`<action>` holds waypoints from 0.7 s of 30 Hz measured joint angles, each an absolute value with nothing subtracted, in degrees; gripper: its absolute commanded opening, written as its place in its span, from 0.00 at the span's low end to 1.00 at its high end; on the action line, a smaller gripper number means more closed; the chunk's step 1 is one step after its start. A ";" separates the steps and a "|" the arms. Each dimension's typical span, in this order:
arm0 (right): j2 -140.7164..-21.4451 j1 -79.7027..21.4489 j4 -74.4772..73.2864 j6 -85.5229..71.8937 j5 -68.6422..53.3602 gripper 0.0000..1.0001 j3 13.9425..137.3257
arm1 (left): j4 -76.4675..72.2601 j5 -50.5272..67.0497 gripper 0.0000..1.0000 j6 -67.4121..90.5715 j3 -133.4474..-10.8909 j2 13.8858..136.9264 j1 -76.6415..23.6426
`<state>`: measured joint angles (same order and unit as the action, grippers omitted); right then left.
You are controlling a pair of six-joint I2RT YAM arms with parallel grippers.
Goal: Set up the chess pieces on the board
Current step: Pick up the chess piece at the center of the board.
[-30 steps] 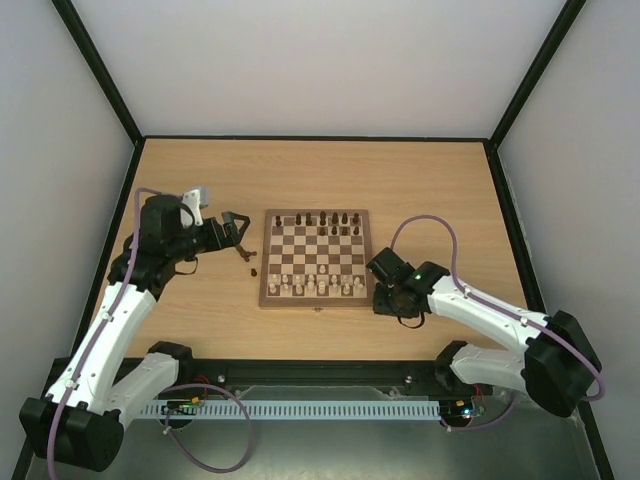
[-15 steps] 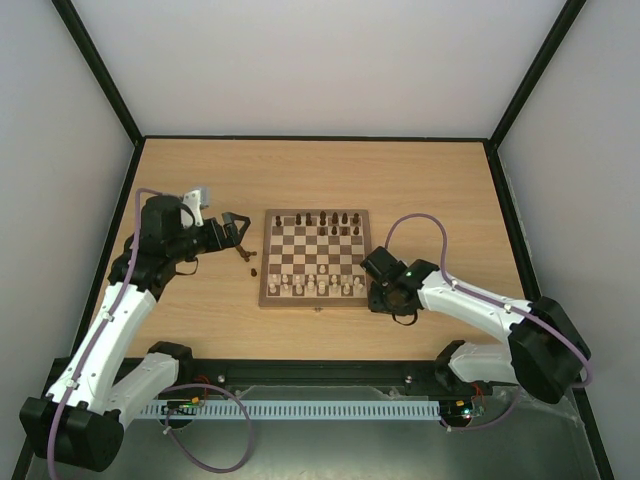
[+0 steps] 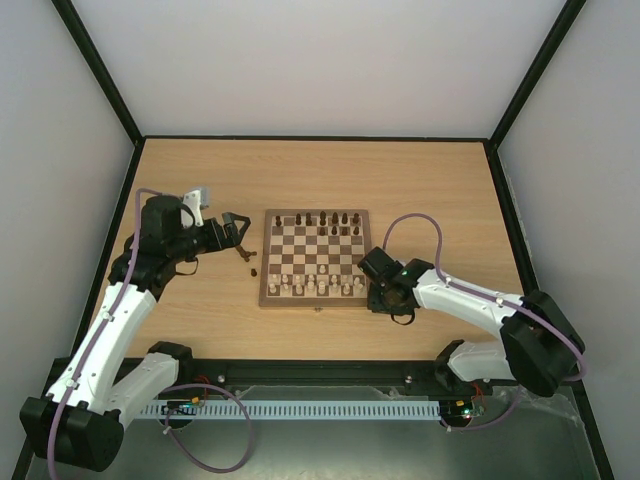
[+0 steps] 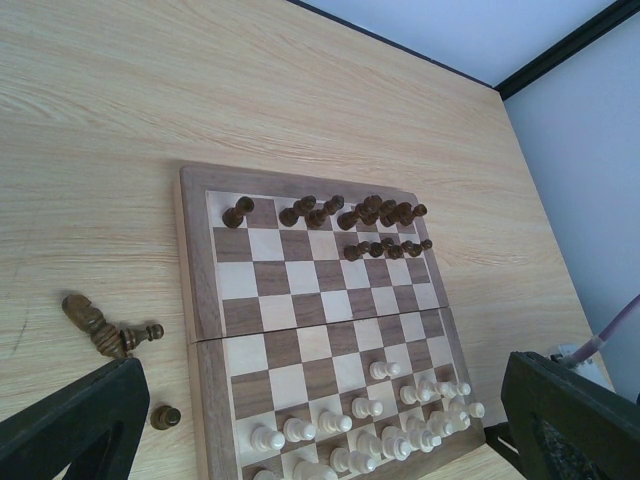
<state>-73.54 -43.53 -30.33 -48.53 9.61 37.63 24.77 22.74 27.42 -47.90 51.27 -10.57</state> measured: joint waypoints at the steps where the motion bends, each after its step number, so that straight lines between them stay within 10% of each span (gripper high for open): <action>1: -73.67 -43.53 -30.26 -48.58 9.61 0.27 37.63 | 24.77 22.74 0.99 27.42 -47.90 51.27 -10.57; 11: -75.11 -43.53 -29.54 -48.01 9.72 0.06 37.65 | 24.77 22.74 0.99 27.42 -47.90 51.29 -10.57; 21: -74.13 -43.53 -36.42 -45.98 11.46 0.06 47.86 | 24.75 22.68 1.00 27.44 -47.88 51.29 -10.57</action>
